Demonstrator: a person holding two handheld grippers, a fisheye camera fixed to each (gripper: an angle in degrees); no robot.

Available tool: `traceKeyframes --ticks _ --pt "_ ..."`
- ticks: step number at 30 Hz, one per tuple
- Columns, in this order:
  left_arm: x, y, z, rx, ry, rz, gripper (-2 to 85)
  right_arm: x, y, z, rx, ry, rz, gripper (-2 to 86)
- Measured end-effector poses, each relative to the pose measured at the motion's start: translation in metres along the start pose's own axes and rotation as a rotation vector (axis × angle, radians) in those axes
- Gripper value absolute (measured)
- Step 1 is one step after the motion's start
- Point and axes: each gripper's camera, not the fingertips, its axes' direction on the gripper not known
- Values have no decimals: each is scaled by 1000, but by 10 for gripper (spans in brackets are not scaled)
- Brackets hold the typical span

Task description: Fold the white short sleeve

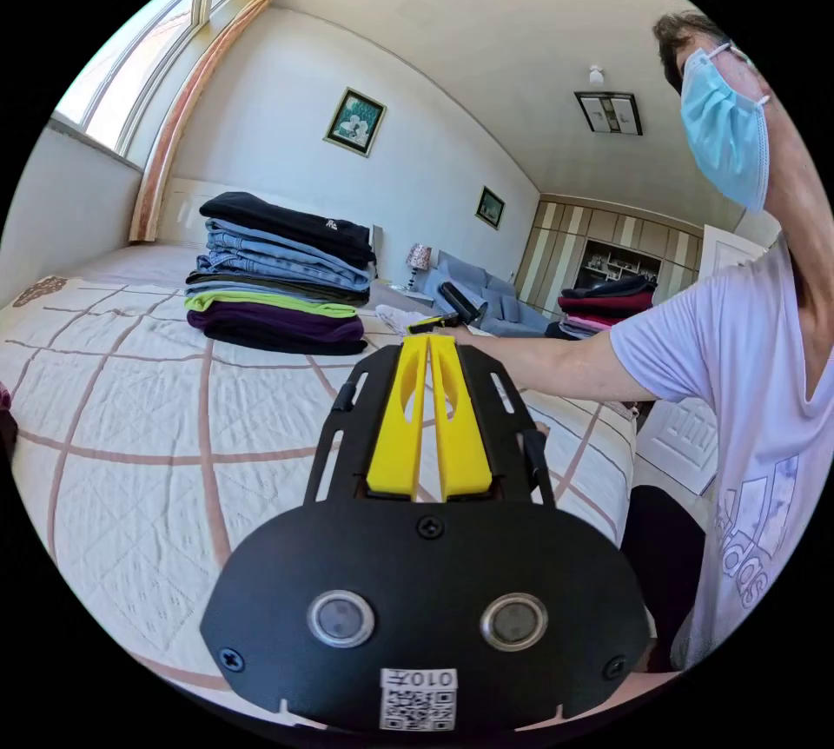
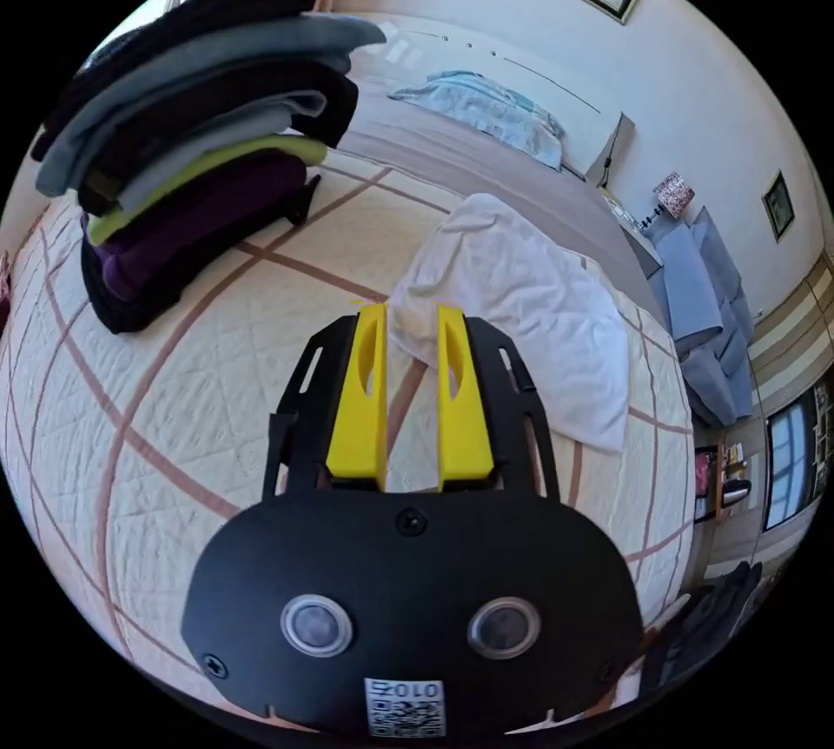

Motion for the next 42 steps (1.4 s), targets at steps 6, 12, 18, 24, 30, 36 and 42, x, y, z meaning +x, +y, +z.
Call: traceKeyframes --ticks 6,12,18,24,30,36,42 --pt "-17 6 -1 -41 24 -17 -1 -5 -27 -8 -118 13 12 43" --pt "-29 12 -10 35 186 -26 5 18 -24 -185 68 73 68 41" --pt "3 15 -27 43 199 68 43 14 7 -432 146 -43 -46 44" --pt "66 -11 -68 -41 116 34 104 -51 69 -603 319 -107 -193 43" --pt "100 -3 -104 -180 -30 59 158 -119 98 -681 360 -111 -325 43" --pt "139 -24 -141 -102 -189 189 185 -154 133 -764 456 -217 -459 42" --pt "134 -75 -149 -56 -44 244 192 -150 190 -856 645 -338 -549 42"
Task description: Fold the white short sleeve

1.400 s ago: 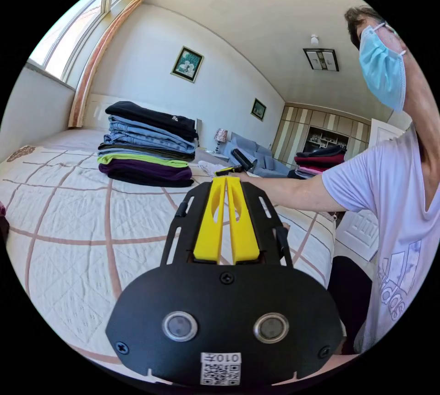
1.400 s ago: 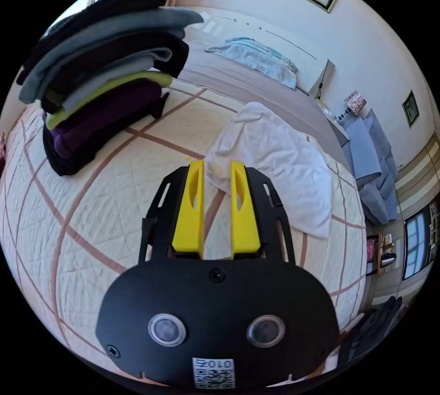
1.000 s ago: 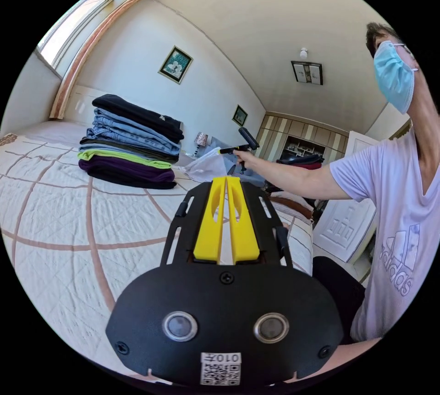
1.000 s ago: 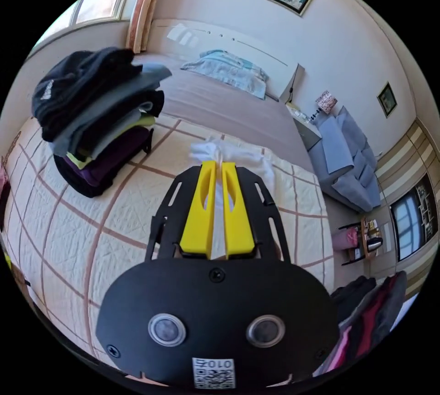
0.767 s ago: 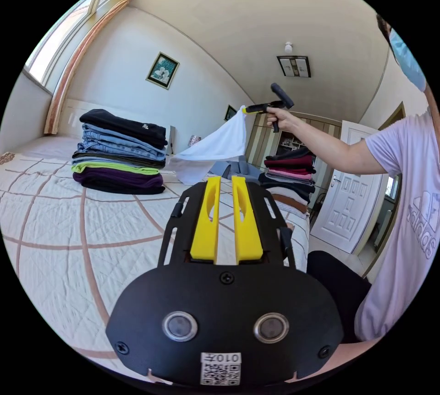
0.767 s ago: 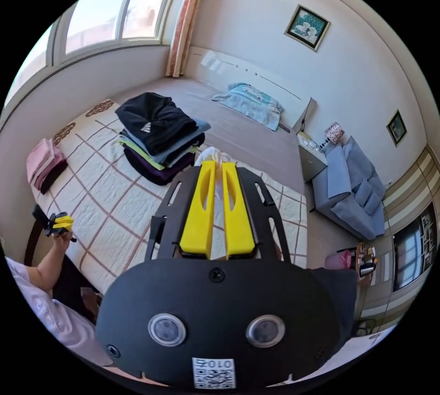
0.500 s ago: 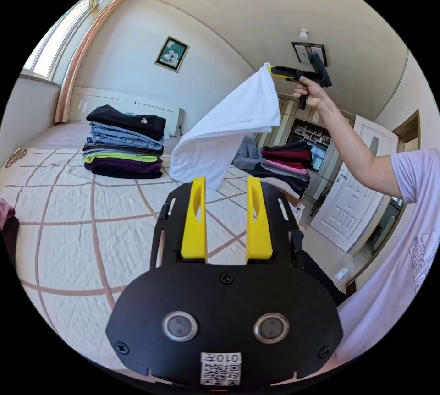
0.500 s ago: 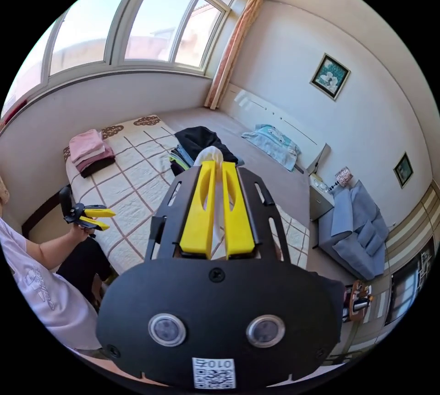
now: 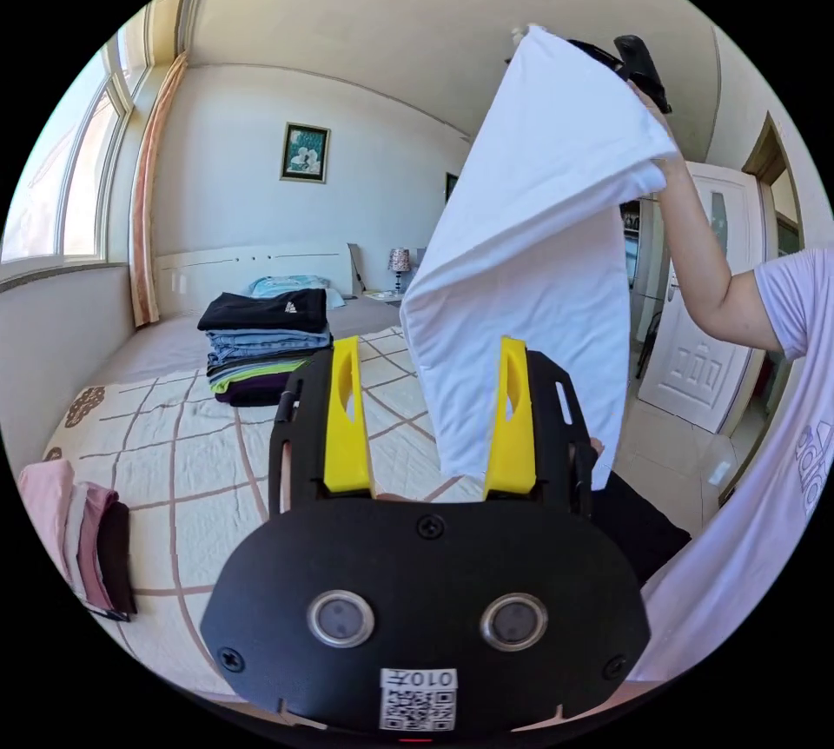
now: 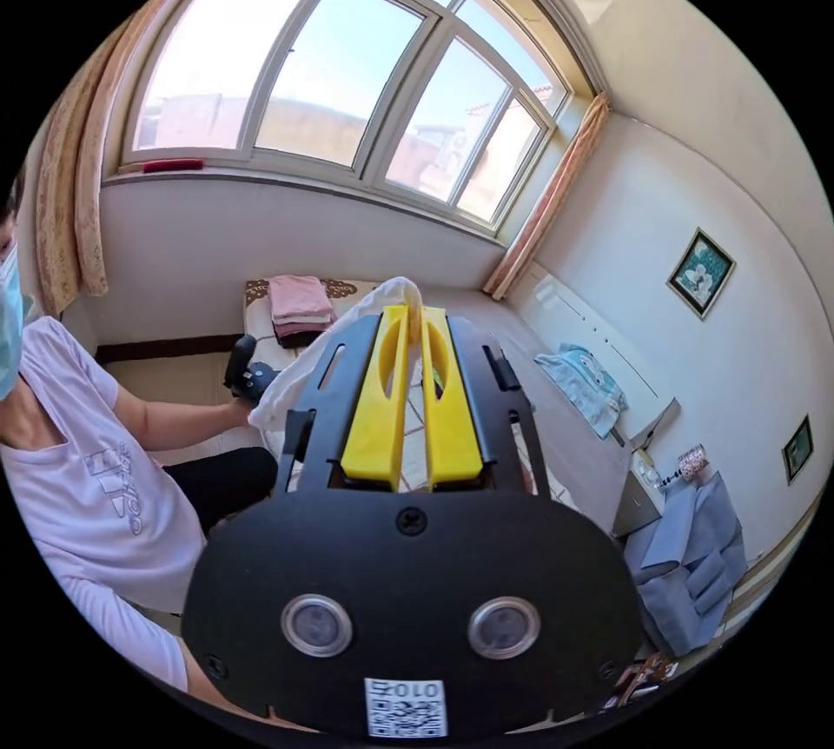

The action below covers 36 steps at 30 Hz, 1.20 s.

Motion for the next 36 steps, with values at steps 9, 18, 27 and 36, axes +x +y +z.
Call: traceKeyframes --ticks 9,18,27,36 --pt "2 -28 -33 231 292 144 8 -7 11 -48 92 -159 -64 42" --pt "-66 -168 -1 -452 521 158 -2 39 123 -58 230 -214 214 44" --pt "-78 -175 264 -789 418 107 70 114 368 48 -84 109 934 41" --pt "-104 -14 266 -801 91 -188 118 136 476 122 -420 338 884 82"
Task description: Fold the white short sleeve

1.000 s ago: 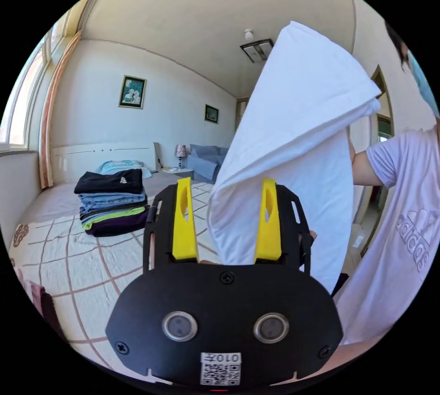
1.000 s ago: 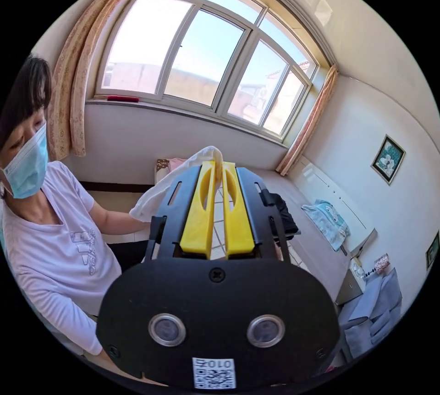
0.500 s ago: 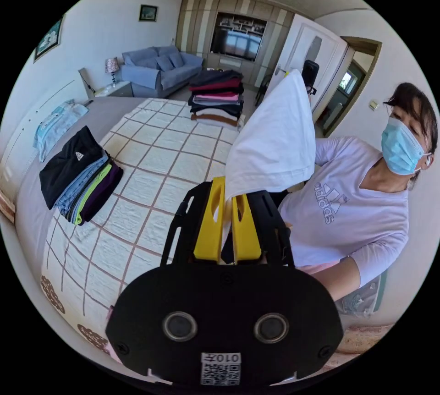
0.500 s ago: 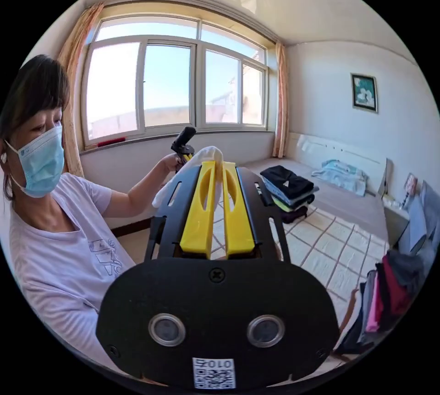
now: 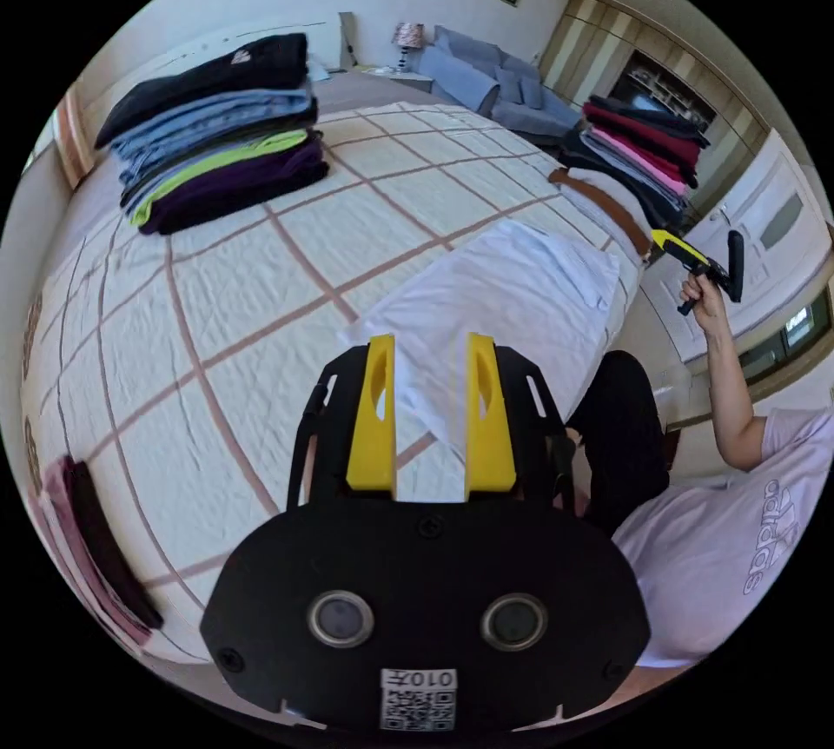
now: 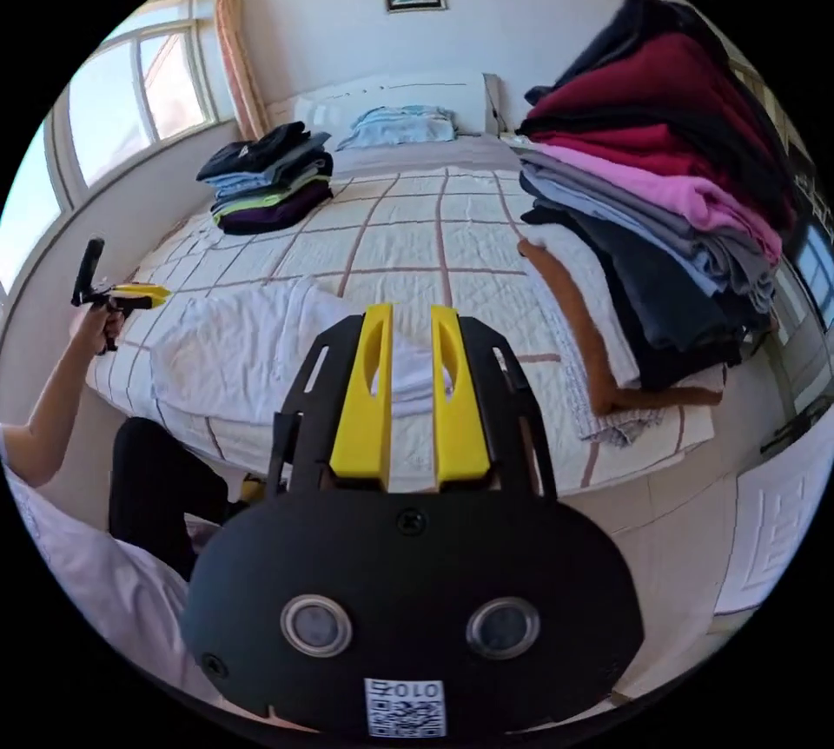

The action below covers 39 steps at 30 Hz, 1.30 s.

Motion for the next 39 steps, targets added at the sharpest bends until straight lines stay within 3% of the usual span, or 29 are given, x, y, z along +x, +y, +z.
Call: traceKeyframes --ticks 5,9,13,18,24,30,39 --pt "-34 33 17 48 75 -281 116 -79 3 42 -1 -97 -257 123" --pt "-21 16 41 -28 93 -247 80 -129 16 85 -108 -47 -370 124" --pt "-16 6 42 -25 47 -198 30 -136 16 103 -197 37 -430 73" --pt "-39 -1 12 -20 122 -117 11 -86 -44 60 -224 -54 -427 52" --pt "-58 -10 -3 -106 67 -104 43 1 -112 42 -155 263 -183 53" --pt "-74 22 -11 27 -25 -193 96 -11 -95 52 -95 86 -236 103" --pt "-75 22 28 -48 15 -213 47 9 -109 152 -298 18 -195 95"
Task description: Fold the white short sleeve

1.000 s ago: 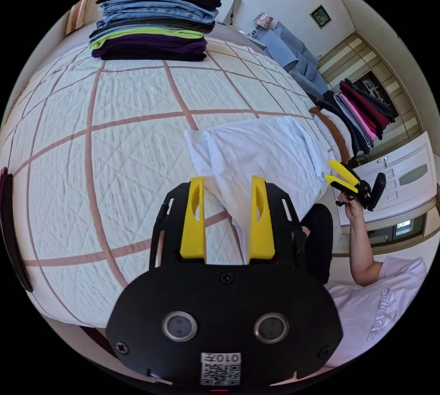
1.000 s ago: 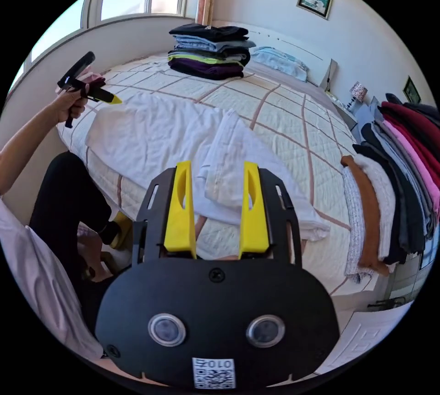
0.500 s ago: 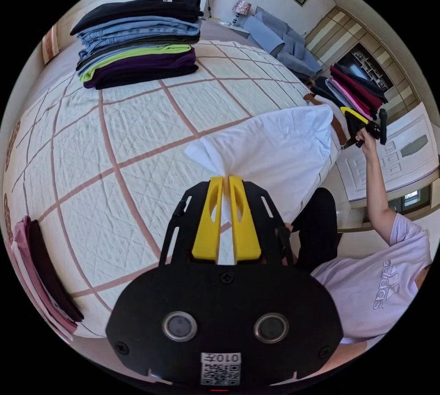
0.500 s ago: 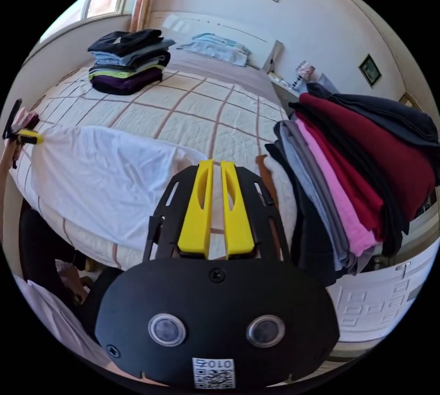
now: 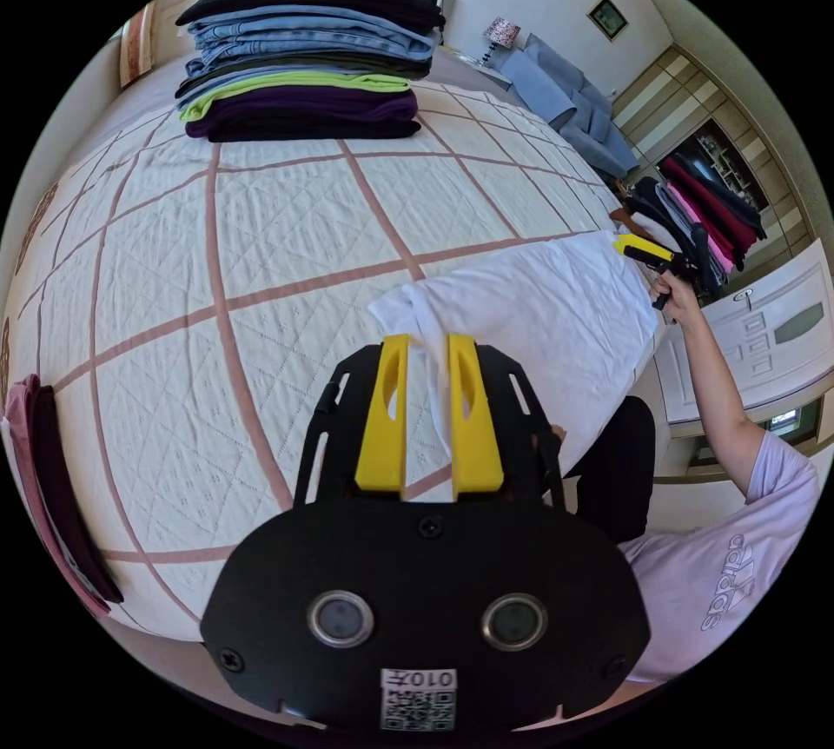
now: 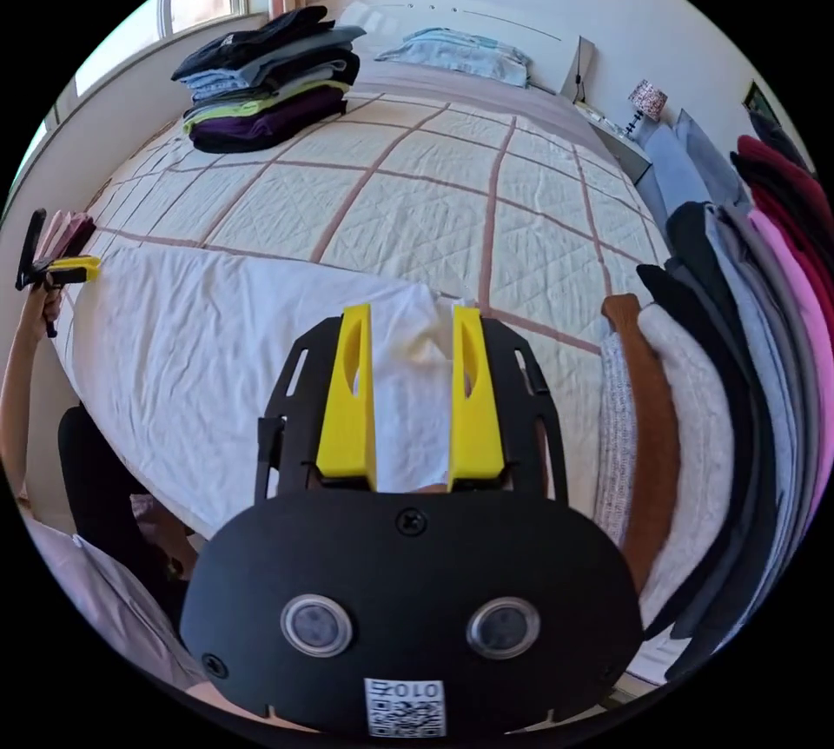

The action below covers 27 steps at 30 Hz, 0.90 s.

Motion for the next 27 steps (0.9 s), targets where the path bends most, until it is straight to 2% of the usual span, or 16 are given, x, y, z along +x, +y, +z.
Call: traceKeyframes --ticks 3,8,15,19,21,25,27 --pt "10 12 -4 38 -48 16 19 1 -1 17 -102 -49 -23 44" --pt "32 52 -31 131 -96 110 3 -1 50 -66 106 -40 -22 30" --pt "75 174 -73 318 -108 287 -1 -5 226 -184 377 -133 -120 63" --pt "69 236 -66 303 -79 275 -1 0 312 -177 345 -266 -86 85" --pt "70 270 -69 359 -53 279 -1 -3 336 -168 318 -320 -65 92" --pt "65 284 -66 280 -56 239 -2 -11 366 -168 348 -390 -57 107" --pt "73 294 -78 342 -71 296 -2 -11 375 -176 366 -419 -67 112"
